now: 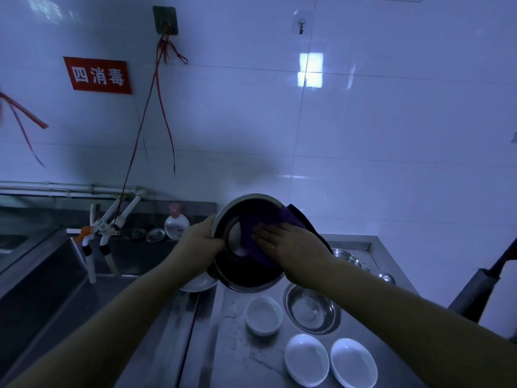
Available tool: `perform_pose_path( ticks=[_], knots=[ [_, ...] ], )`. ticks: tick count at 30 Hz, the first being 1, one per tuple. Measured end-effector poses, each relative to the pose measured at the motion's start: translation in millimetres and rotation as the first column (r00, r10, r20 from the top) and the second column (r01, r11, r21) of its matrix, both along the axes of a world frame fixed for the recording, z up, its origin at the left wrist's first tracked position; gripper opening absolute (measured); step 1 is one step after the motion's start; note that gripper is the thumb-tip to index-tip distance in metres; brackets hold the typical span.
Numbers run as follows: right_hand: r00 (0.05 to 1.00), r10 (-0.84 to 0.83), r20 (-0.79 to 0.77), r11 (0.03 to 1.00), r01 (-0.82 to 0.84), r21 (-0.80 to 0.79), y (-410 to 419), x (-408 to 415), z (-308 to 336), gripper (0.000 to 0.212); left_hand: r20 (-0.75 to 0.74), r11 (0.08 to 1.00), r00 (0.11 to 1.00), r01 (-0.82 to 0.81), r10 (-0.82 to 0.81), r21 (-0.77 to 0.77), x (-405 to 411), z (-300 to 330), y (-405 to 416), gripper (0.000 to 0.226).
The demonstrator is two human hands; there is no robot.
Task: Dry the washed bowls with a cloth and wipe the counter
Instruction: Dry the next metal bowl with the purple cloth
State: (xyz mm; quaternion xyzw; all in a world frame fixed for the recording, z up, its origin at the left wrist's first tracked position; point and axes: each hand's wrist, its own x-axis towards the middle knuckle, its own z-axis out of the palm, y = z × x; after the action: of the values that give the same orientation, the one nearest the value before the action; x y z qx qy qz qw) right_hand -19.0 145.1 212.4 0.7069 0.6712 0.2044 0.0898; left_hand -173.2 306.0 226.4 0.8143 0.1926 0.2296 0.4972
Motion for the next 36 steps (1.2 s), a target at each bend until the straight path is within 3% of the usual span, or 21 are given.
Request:
perform_pose_path(
  ticks=[10,16,20,27,33,36],
  knots=[
    [0.933,0.062,-0.354,0.998,-0.059,0.018,18,-39,-32,0.076,0.015,0.999,1.000,-0.008,0.009,-0.035,-4,-6,6,0.047],
    [0.960,0.018,-0.279,1.000,-0.015,0.016,13,-20,-27,0.068,-0.038,0.997,0.997,0.063,-0.065,-0.041,-10,-3,11,0.036],
    [0.973,-0.032,-0.230,0.995,0.051,0.081,24,-16,-17,0.062,-0.052,0.994,0.996,0.067,-0.072,-0.085,-5,-7,13,0.046],
    [0.982,0.080,-0.173,0.997,-0.077,0.023,30,-25,-25,0.063,-0.108,0.996,0.990,0.084,-0.087,-0.035,0,-15,14,0.048],
    [0.995,-0.073,-0.068,0.987,0.082,0.139,27,-13,-28,0.059,-0.080,0.998,0.997,0.016,-0.012,0.054,5,-4,17,0.053],
    [0.988,-0.111,-0.110,0.982,0.126,0.139,22,-15,-39,0.069,-0.033,0.998,0.999,-0.035,0.033,-0.058,6,-2,18,0.046]
  ],
)
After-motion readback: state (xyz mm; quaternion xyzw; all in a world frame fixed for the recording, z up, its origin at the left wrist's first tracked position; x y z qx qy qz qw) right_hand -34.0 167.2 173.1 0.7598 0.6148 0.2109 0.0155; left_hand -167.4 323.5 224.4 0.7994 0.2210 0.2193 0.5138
